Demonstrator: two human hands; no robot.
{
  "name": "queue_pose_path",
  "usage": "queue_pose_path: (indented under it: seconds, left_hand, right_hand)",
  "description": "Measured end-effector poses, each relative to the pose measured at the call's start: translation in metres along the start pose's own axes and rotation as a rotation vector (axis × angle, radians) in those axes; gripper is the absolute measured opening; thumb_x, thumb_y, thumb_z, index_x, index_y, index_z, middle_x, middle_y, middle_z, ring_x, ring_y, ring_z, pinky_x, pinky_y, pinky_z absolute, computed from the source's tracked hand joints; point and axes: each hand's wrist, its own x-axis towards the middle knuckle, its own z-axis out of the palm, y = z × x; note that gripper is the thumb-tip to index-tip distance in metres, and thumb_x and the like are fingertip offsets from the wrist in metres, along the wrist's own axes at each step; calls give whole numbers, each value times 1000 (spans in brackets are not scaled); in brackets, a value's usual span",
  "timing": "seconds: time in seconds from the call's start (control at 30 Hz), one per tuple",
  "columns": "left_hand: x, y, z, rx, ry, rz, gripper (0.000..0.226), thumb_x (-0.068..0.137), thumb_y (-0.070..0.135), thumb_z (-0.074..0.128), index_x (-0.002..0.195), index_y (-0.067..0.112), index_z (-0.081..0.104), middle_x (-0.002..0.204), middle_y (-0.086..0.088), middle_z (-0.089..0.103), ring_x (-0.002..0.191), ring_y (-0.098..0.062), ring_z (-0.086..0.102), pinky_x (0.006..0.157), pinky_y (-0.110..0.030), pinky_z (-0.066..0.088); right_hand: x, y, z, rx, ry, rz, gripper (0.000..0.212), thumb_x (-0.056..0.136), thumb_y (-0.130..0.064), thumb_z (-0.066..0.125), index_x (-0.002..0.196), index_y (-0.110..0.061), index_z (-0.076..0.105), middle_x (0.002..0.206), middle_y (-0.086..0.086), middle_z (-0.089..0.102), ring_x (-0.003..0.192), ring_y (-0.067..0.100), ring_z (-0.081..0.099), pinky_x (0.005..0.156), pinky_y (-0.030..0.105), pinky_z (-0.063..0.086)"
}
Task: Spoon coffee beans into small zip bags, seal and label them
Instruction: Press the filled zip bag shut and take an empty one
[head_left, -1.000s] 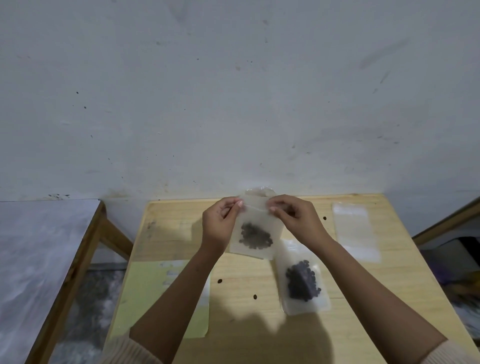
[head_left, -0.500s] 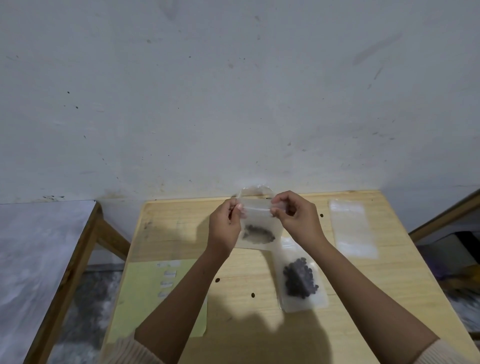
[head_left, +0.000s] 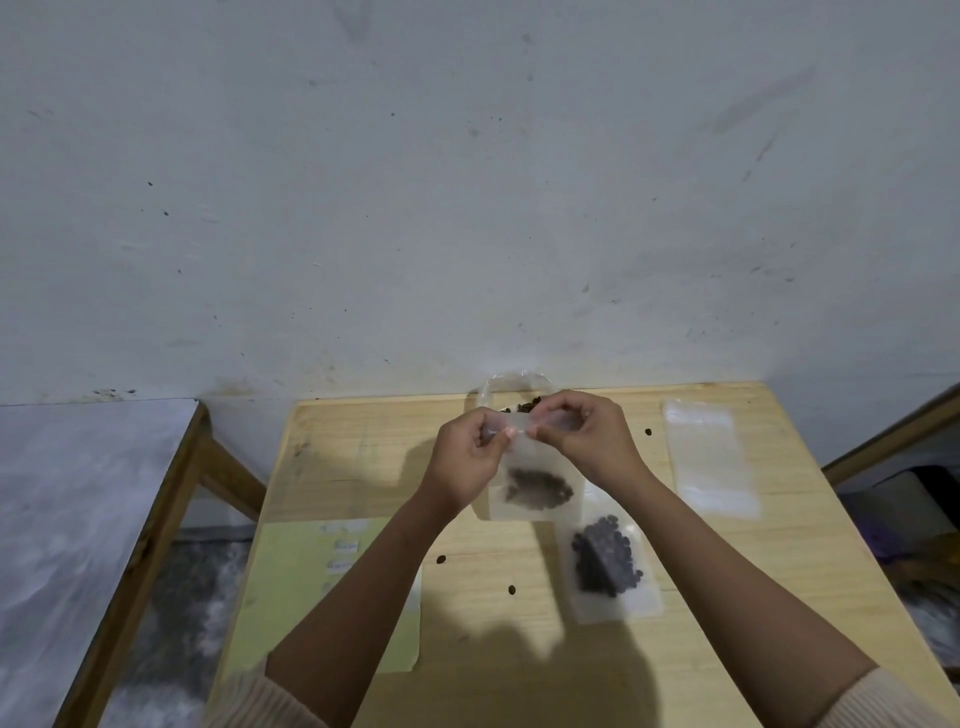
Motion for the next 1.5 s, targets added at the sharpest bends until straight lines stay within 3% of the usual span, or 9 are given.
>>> queue_pose_path:
  seconds: [0.1,0.23,0.37,0.67,0.8,1.03,1.2,1.3,1.5]
  left_hand:
    - [0,2,-2,-94,11,-6,4,86,6,65,82,7,65,80,-17,70,78,-21,67,78,-27,52]
    - [5,1,-12,-270,68,-52,8,85,3,65,91,7,68,84,-11,72,79,-17,70,80,-25,55]
    - [10,-4,-21,-321,105,-76,21,85,2,65,105,0,67,94,-14,72,85,-22,70,76,-22,55]
    - [6,8,-5,-296,133,-27,17,84,2,66,93,15,70,90,-7,73,85,-18,70,79,-20,54]
    - [8,12,3,-252,51,-29,18,83,6,68,101,11,70,97,-9,72,93,-21,69,87,-30,53]
    - [-1,4,21,-283,-91,-52,24,89,4,60,112,5,65,96,-1,71,84,-9,69,73,-20,55]
    - [-15,-20,46,-349,-86,-206,24,86,0,62,110,2,63,86,-6,71,70,-10,70,60,-18,55]
    - [-22,-36,65,-322,-43,-302,23,85,1,65,108,1,64,87,-12,71,68,-14,71,59,-20,55]
    - [-23,-61,103,-163,95,-334,18,82,4,69,98,11,65,85,-12,68,78,-22,66,70,-27,56]
  right_hand:
    - [3,0,0,-4,26,21,15,68,-6,80,76,-13,69,78,-4,69,70,-1,61,70,10,47]
    - [6,6,-10,113,29,75,17,71,-7,79,84,-11,71,78,3,69,77,16,65,77,29,55]
    - [5,9,-18,192,50,124,14,79,-2,70,89,8,67,58,5,59,57,7,62,69,24,57]
    - [-1,-2,-23,128,20,68,6,79,-2,70,77,-7,67,70,12,62,58,15,57,57,19,48]
    - [-6,3,-28,51,37,91,9,76,-6,74,75,-13,69,77,12,66,60,11,57,64,23,49]
    - [-18,17,-55,167,-119,266,7,79,-4,69,87,-4,68,76,8,64,63,14,56,59,20,49]
    - [-27,50,-73,207,-185,473,23,77,-8,73,98,-2,65,84,12,70,73,25,60,69,27,55]
    - [-29,68,-79,118,-133,529,24,73,-3,76,94,-2,64,83,18,63,74,28,62,76,34,56]
    - [-29,102,-77,-66,125,413,26,72,-1,76,83,-7,54,77,4,58,70,18,56,68,24,51]
